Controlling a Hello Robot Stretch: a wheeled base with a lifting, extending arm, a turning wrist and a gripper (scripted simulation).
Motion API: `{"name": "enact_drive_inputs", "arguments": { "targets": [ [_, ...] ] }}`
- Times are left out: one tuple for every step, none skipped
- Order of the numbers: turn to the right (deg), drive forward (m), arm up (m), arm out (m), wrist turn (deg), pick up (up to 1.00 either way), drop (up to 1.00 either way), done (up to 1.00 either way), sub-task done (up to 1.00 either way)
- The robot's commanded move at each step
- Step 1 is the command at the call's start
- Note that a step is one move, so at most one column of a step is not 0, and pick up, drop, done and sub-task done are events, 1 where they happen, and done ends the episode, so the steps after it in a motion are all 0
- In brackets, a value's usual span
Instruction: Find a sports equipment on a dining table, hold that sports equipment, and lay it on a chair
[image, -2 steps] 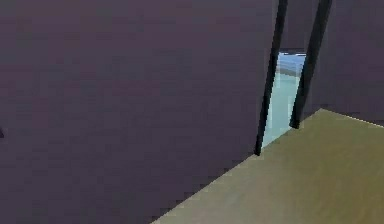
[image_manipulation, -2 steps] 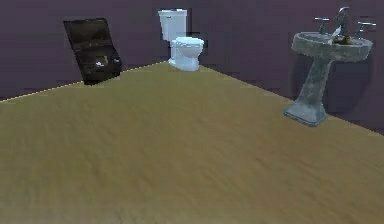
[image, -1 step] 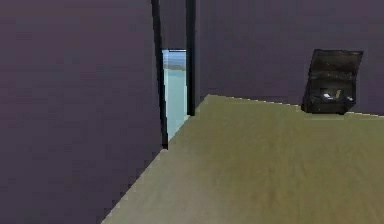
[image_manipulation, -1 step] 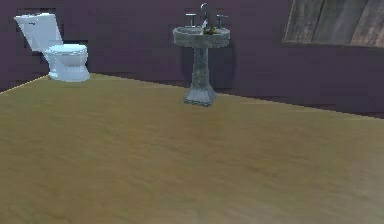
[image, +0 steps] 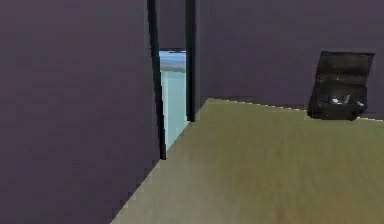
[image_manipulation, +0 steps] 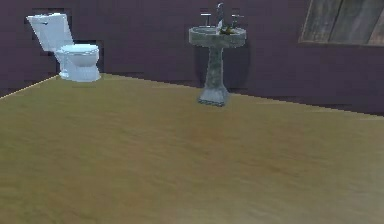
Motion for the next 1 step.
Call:
{"name": "enact_drive_inputs", "arguments": {
  "targets": [
    [3.0, 0.0, 0.0, 0.0, 0.0, 0.0, 0.0, 0.0, 0.0]
  ]
}}
